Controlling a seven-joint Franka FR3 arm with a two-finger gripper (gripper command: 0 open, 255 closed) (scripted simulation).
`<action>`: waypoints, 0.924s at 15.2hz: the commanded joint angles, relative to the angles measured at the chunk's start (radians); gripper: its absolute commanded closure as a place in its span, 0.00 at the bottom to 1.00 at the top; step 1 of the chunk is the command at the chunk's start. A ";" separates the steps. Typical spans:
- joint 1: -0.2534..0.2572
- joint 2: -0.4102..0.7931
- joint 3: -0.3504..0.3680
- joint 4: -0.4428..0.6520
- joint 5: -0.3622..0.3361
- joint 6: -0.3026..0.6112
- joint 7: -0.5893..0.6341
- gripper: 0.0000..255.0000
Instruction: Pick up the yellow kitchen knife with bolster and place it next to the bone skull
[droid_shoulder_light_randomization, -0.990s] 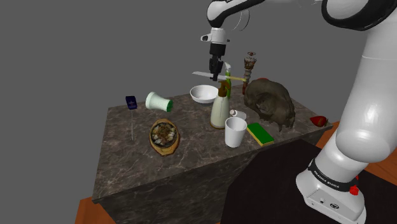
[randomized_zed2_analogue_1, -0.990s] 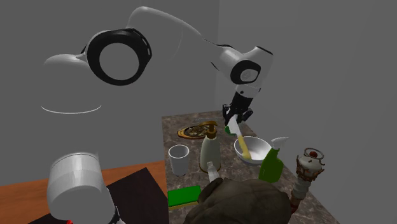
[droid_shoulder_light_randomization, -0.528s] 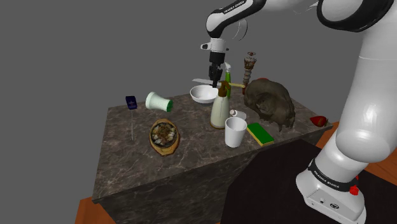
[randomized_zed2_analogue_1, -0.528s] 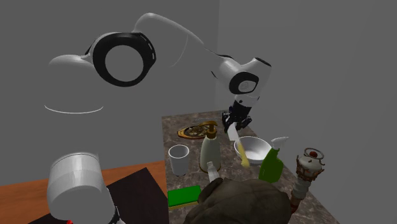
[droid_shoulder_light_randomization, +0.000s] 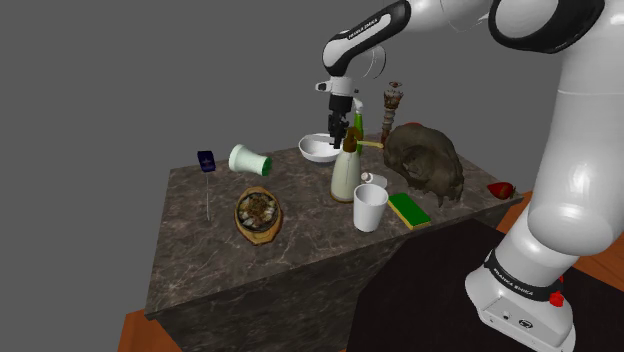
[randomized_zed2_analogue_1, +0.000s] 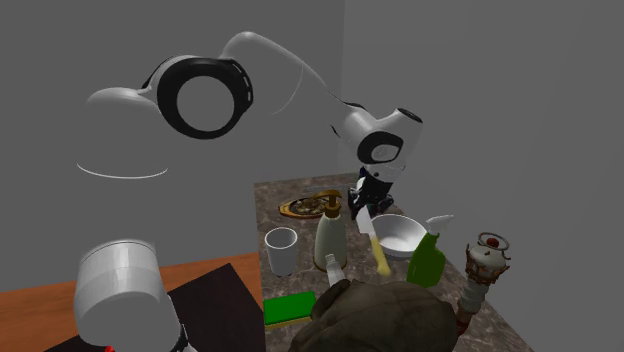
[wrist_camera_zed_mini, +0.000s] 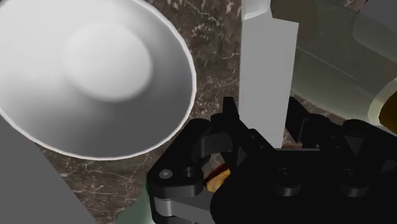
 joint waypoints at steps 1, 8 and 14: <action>0.001 0.014 0.002 -0.008 0.004 0.023 -0.005 1.00; 0.000 0.062 0.006 -0.038 0.018 0.098 -0.028 1.00; -0.001 0.109 0.011 -0.055 0.032 0.159 -0.047 1.00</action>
